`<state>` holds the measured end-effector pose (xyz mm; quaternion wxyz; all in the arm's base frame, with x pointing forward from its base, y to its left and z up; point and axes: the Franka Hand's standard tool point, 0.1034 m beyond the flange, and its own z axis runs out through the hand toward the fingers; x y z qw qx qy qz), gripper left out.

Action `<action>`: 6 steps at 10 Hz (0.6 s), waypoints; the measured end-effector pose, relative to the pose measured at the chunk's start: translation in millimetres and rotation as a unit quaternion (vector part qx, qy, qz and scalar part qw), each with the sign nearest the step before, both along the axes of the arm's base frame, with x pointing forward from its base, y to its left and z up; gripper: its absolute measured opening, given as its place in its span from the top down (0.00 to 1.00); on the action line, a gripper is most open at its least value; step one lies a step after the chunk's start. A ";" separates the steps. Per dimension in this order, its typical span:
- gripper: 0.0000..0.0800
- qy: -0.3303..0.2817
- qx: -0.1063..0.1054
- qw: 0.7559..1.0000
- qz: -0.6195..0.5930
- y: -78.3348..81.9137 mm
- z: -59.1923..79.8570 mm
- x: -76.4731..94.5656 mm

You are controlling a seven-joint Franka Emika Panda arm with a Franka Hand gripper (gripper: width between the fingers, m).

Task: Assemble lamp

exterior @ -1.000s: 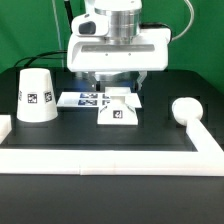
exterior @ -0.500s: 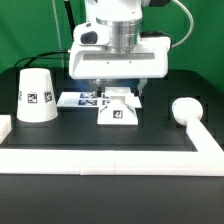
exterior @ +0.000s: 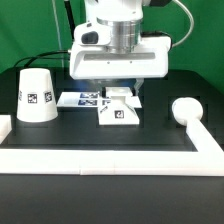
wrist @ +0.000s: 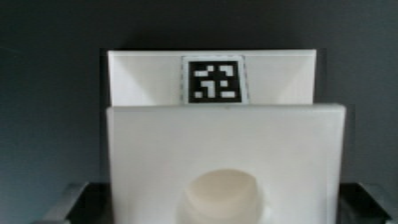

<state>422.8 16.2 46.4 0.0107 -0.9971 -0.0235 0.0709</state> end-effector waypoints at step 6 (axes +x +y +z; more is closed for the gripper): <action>0.33 -0.003 0.002 1.000 0.011 0.0 0.0 8.4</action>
Offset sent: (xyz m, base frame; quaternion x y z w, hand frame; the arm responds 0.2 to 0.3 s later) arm 0.0000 0.0000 0.0000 0.0000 0.0000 0.0000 1.0000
